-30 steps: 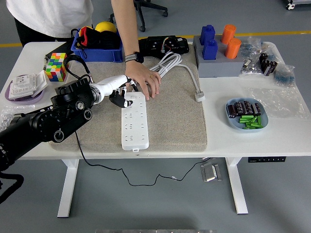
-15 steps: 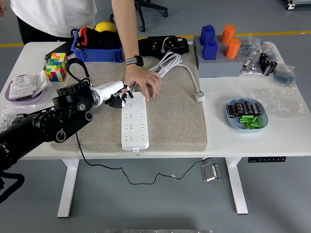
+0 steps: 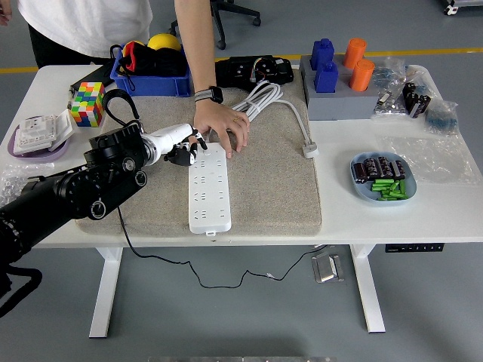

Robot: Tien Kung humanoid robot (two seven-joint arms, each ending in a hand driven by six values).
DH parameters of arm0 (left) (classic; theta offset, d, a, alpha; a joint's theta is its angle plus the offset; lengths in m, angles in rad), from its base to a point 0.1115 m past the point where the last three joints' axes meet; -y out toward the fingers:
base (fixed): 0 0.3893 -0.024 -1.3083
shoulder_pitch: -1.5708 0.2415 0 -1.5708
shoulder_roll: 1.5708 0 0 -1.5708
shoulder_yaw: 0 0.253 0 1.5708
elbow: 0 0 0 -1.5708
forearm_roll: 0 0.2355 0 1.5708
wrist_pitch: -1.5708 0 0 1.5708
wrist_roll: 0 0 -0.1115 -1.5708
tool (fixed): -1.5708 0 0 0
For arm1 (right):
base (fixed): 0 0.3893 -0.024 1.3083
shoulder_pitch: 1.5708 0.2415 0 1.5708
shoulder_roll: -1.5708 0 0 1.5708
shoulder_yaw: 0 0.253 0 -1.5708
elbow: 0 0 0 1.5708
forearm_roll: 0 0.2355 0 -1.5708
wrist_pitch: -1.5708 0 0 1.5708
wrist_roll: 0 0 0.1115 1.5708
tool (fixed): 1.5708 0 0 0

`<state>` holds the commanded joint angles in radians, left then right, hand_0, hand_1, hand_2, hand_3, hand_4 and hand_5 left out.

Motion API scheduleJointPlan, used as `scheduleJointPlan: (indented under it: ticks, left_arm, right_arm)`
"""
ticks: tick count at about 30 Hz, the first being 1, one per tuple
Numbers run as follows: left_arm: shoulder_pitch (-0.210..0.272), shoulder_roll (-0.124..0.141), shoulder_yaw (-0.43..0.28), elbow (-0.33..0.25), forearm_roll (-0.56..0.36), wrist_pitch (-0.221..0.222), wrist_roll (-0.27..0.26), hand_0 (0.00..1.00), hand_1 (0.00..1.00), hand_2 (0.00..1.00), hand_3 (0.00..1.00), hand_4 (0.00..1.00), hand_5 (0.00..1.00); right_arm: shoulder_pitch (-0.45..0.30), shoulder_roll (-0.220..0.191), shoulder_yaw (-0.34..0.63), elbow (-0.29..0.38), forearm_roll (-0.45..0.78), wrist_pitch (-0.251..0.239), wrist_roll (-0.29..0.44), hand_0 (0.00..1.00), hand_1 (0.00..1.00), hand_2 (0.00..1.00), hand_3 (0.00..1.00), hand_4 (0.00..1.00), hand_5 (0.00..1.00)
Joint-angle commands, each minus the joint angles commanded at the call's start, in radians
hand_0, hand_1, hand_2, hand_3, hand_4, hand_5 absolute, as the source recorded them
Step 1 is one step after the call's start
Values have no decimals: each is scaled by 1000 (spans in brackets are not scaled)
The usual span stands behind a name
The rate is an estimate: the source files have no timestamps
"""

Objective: Pull the plug out,throw it away,press the button

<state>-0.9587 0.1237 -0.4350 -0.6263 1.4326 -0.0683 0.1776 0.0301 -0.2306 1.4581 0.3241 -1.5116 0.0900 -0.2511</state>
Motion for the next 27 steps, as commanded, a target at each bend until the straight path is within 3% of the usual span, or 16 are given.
scheduleJointPlan:
  ticks: [20,27]
  left_arm:
    - [-11,-26,37,23,-30,3,-5,40,4,138,707,31,2]
    - [-14,-22,71,38,-47,0,1,39,4,138,706,33,2]
  right_arm:
    - [1,4,5,0,-1,1,0,767,729,724,713,883,658]
    - [-1,5,9,-2,-3,1,0,767,729,724,713,883,658]
